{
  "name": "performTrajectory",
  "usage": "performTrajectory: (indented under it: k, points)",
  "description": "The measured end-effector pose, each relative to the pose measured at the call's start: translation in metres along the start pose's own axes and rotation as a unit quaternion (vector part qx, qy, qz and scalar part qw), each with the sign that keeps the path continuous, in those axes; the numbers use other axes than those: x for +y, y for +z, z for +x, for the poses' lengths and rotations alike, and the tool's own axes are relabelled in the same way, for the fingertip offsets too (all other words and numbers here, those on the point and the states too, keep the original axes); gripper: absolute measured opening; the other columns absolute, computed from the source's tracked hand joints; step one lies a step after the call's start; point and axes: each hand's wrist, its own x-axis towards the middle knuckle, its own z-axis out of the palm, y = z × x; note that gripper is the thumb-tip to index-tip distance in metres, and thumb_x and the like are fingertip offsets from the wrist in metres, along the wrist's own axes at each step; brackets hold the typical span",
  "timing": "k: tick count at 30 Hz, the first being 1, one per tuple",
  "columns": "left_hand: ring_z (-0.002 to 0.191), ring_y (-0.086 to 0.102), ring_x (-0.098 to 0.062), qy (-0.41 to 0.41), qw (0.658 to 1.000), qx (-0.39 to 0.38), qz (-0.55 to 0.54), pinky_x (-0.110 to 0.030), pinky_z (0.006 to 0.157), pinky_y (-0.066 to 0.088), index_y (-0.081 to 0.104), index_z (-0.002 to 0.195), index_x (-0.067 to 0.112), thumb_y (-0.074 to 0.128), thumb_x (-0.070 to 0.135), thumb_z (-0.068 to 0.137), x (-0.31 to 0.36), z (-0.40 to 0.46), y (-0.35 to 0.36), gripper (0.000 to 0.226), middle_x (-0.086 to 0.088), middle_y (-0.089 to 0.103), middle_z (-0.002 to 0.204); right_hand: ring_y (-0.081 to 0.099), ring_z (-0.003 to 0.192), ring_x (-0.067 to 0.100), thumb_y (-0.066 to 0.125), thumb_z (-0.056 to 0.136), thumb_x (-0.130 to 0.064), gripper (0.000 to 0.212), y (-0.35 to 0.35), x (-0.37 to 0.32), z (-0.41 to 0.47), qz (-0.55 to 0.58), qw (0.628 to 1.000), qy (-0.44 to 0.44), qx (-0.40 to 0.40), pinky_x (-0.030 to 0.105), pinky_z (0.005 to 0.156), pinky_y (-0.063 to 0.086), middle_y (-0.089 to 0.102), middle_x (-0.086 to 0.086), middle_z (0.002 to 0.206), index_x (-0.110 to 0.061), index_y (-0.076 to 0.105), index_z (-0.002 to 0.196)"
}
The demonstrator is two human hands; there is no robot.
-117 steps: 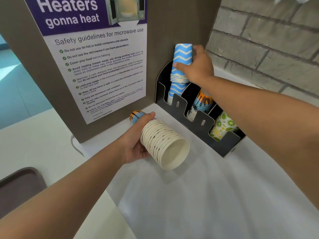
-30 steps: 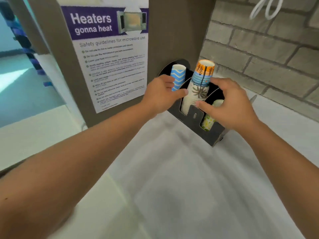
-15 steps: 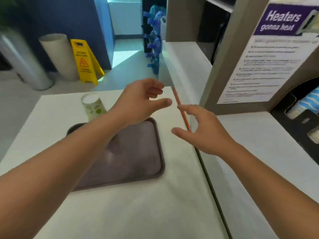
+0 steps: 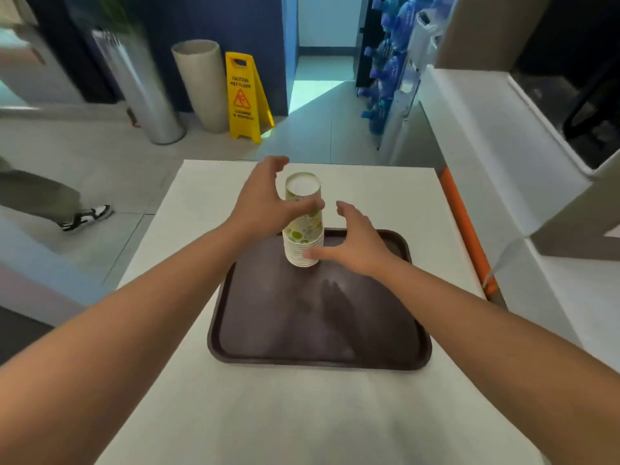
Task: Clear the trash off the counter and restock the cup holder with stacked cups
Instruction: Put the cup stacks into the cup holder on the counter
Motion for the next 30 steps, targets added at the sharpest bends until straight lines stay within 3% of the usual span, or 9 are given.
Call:
performTrajectory:
  k: [3,5,8,11,19,24,27,30]
  points:
    - [0.134,0.046,-0.020,-0.011,0.999,-0.043,-0.013,-0.035,0.108,0.041,0.037,0.147,0.014,0.089,0.045,0.066,-0.016,0.022,0.013,0.101,-0.004,0.046,0.148,0.025,0.143,0.021,0.088,0.054,-0.054,0.127,0.021,-0.004,0.031,0.022,1.000,0.013,0.015,0.043,0.116,0.028,0.029,0.000,0.156,-0.017,0.018,0.153]
    - [0.131,0.048,-0.021,-0.014,0.998,-0.068,-0.015,-0.034,0.106,0.041,0.036,0.147,0.013,0.089,0.042,0.067,-0.025,0.035,0.020,0.100,-0.005,0.049,0.145,0.032,0.139,0.021,0.090,0.046,-0.056,0.126,0.033,-0.002,0.048,0.040,0.999,0.026,0.024,0.044,0.113,0.033,0.039,-0.002,0.148,-0.019,0.027,0.148]
    - [0.116,0.057,-0.020,-0.007,0.997,-0.080,-0.016,-0.031,0.094,0.047,0.043,0.141,0.015,0.087,0.041,0.070,-0.037,0.050,0.026,0.088,-0.003,0.057,0.134,0.048,0.120,0.018,0.094,0.040,-0.049,0.098,0.047,0.003,0.066,0.068,0.996,0.025,0.042,0.040,0.098,0.047,0.052,-0.008,0.121,-0.024,0.044,0.121]
    - [0.103,0.060,-0.014,0.014,0.996,-0.079,-0.024,-0.022,0.080,0.047,0.054,0.132,0.017,0.087,0.047,0.069,-0.047,0.061,0.026,0.076,0.003,0.063,0.123,0.056,0.106,0.013,0.095,0.047,-0.039,0.084,0.053,0.006,0.077,0.098,0.992,0.013,0.073,0.029,0.083,0.050,0.057,-0.007,0.112,-0.020,0.047,0.112]
    - [0.094,0.063,-0.009,0.000,0.997,-0.064,-0.042,-0.013,0.071,0.047,0.060,0.126,0.017,0.085,0.053,0.068,-0.061,0.081,0.023,0.072,0.006,0.067,0.111,0.061,0.101,0.004,0.090,0.055,-0.045,0.081,0.042,0.007,0.092,0.095,0.995,0.006,0.004,0.024,0.085,0.052,0.065,-0.010,0.114,-0.021,0.054,0.124]
    - [0.101,0.066,-0.010,-0.030,0.990,-0.133,-0.025,-0.034,0.091,0.055,0.062,0.118,0.025,0.089,0.060,0.047,-0.077,0.076,0.039,0.084,0.010,0.070,0.110,0.065,0.097,0.001,0.092,0.052,-0.040,0.077,0.042,0.009,0.095,0.091,0.996,0.002,-0.004,0.024,0.080,0.053,0.069,-0.011,0.110,-0.021,0.059,0.118]
    - [0.098,0.068,-0.009,-0.060,0.989,-0.131,-0.029,-0.034,0.089,0.056,0.066,0.112,0.028,0.085,0.065,0.038,-0.085,0.079,0.045,0.085,0.011,0.072,0.106,0.063,0.095,-0.004,0.093,0.053,-0.036,0.076,0.045,0.011,0.095,0.113,0.994,0.006,0.010,0.015,0.073,0.050,0.067,-0.012,0.108,-0.020,0.058,0.118]
    - [0.097,0.069,-0.007,-0.068,0.987,-0.136,-0.045,-0.029,0.087,0.056,0.068,0.110,0.030,0.087,0.063,0.042,-0.091,0.076,0.052,0.078,0.011,0.073,0.104,0.063,0.093,-0.005,0.094,0.052,-0.034,0.076,0.050,0.015,0.091,0.131,0.991,0.007,0.032,0.010,0.072,0.049,0.066,-0.014,0.105,-0.021,0.058,0.117]
